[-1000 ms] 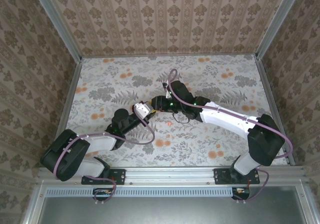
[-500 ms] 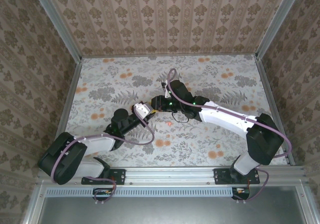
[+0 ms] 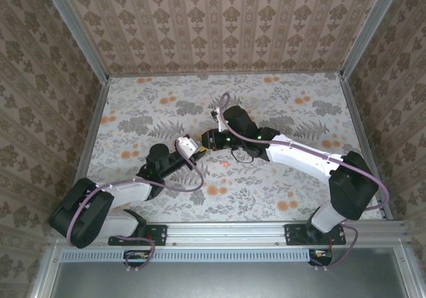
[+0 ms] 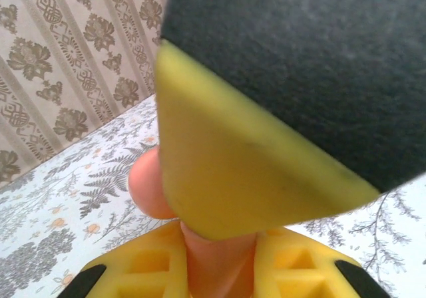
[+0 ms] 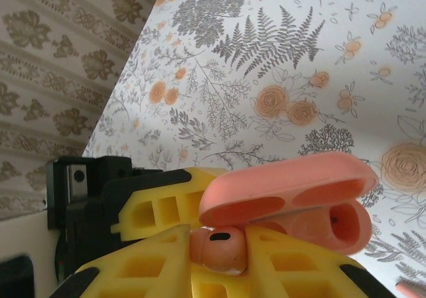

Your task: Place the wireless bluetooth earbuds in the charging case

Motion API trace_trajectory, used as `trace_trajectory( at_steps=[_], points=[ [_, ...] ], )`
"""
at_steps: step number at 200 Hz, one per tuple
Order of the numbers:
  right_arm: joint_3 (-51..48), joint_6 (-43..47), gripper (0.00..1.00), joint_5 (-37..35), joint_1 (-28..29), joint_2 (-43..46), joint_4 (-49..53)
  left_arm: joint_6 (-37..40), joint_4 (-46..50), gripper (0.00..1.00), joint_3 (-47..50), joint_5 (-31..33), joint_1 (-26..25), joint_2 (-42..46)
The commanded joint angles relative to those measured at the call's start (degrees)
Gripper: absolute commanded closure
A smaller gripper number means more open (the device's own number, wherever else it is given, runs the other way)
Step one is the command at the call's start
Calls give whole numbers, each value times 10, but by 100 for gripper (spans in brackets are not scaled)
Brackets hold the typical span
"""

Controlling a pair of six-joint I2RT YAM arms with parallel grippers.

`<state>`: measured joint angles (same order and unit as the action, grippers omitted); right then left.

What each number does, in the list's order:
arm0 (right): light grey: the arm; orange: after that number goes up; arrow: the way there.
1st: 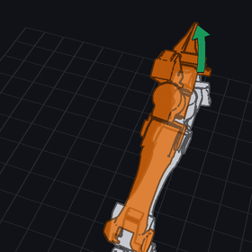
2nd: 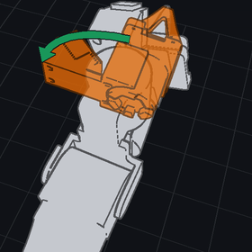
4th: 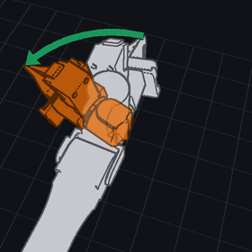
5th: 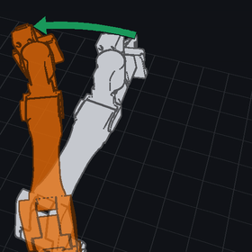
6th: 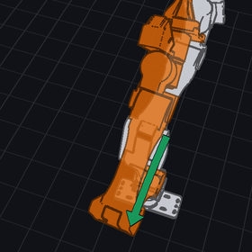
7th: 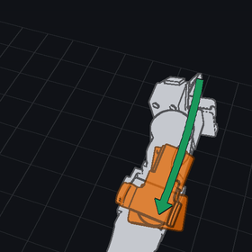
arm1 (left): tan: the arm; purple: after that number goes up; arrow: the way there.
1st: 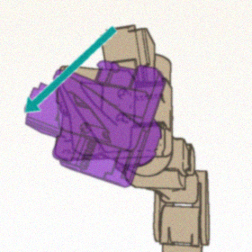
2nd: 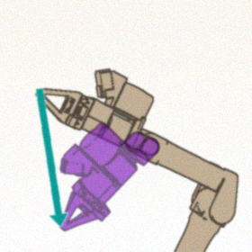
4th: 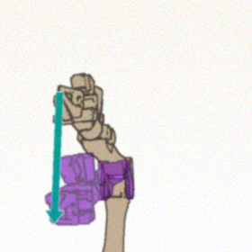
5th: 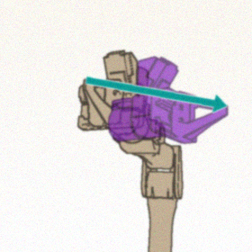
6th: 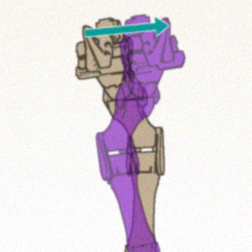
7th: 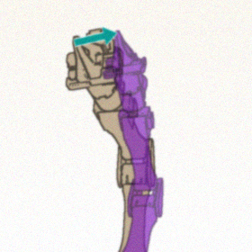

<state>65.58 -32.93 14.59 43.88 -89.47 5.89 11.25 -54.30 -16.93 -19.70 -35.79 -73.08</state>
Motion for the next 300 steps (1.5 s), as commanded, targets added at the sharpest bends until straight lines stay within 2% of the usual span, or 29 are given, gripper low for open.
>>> trace_trajectory(
  at_steps=[1,58,179,253,300],
  points=[
    [-2,69,76,48,-1,25,16,-36,-23,95,-13,-69,11,22],
    [-15,150,78,112,-21,47,14,-86,-23,95,-27,-150,30,36],
    [3,364,77,243,-66,65,112,-193,-57,95,-72,-306,51,16],
    [48,480,76,274,-85,55,215,-271,-105,94,-100,-396,53,-13],
    [67,501,76,264,-93,47,240,-290,-119,93,-106,-407,51,-20]
  ],
)
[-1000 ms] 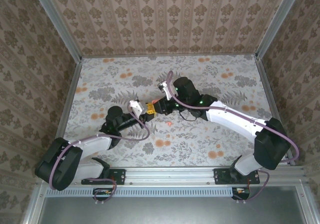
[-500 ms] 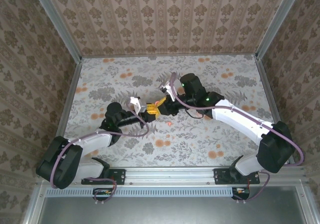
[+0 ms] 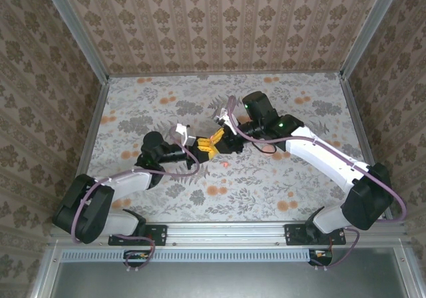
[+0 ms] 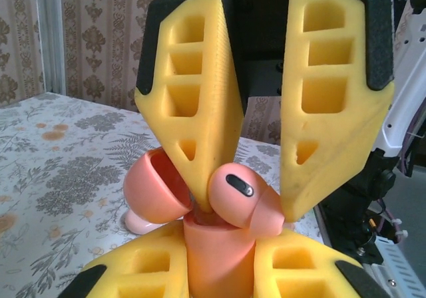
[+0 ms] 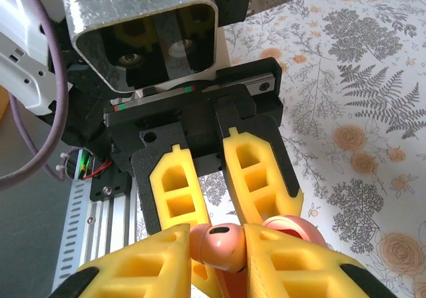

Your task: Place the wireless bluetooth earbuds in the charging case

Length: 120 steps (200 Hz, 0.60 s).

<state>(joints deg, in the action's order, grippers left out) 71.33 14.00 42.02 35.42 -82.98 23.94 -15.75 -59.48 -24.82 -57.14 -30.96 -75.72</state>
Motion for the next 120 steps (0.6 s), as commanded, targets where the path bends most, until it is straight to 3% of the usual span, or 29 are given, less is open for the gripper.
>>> trace_trajectory(
  at_steps=[1,120],
  points=[
    [9,31,76,-10,-9,-18,59,-19,-66,93,-27,-32,3,7],
    [7,-27,70,-17,-23,-42,13,21,-18,93,-17,13,3,16]
  ],
)
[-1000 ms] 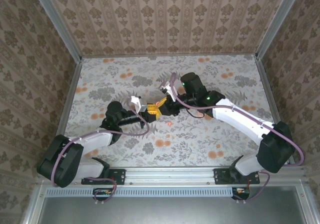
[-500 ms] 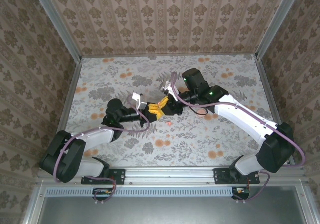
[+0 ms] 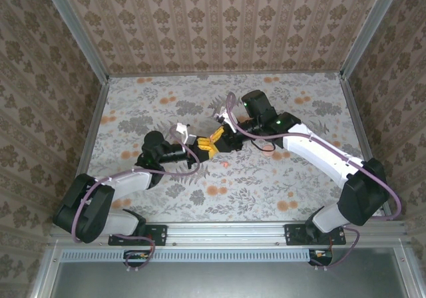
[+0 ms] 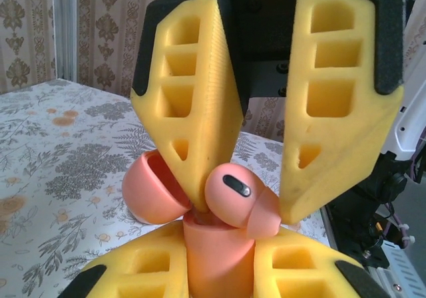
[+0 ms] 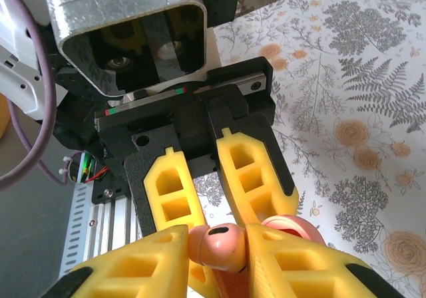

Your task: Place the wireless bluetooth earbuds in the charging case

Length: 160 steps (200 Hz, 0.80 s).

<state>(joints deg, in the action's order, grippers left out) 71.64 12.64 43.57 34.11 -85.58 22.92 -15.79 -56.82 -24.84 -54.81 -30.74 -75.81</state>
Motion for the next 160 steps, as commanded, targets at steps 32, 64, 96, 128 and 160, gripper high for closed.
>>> trace_trajectory(
  at_steps=[32,64,96,128,160],
  points=[
    [7,-16,69,-35,-10,-16,24,35,-25,93,-15,1,1,27],
    [7,-22,66,-27,-10,-17,14,42,-13,93,-14,8,1,33],
    [6,-31,62,-18,-10,-15,4,48,-5,93,-13,17,1,36],
    [5,-38,60,-20,-10,-9,-2,53,2,93,-12,24,1,37],
    [5,-46,58,-23,-10,-8,-3,63,15,92,-13,33,1,40]
  ],
)
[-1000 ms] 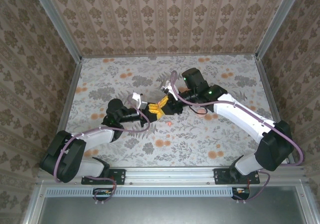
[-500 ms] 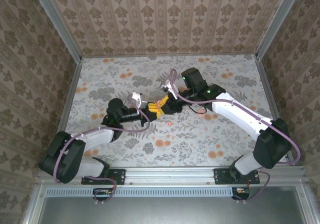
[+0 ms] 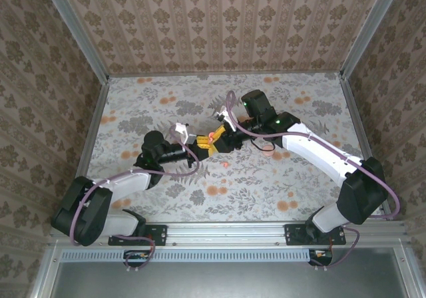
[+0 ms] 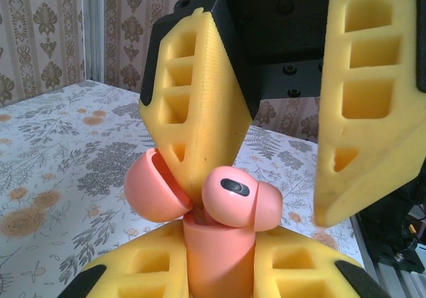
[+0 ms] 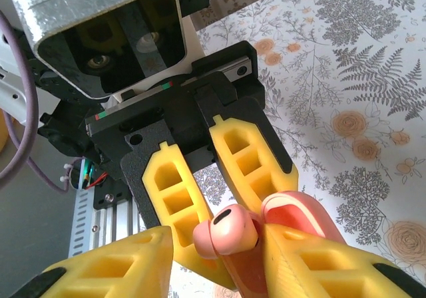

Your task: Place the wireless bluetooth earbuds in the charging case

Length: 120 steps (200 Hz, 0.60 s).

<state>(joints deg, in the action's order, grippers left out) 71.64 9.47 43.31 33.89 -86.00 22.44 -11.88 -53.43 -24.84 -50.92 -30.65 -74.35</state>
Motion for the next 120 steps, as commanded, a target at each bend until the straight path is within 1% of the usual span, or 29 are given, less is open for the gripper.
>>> trace_trajectory(
  at_steps=[1,60,120],
  points=[
    [5,-15,58,-21,-8,-4,1,24,-18,92,-13,-5,0,25],
    [3,-27,56,-32,-8,1,-6,43,17,92,-16,4,0,37],
    [-6,-54,55,-35,-8,22,-23,86,77,92,-19,36,-4,53]
  ],
)
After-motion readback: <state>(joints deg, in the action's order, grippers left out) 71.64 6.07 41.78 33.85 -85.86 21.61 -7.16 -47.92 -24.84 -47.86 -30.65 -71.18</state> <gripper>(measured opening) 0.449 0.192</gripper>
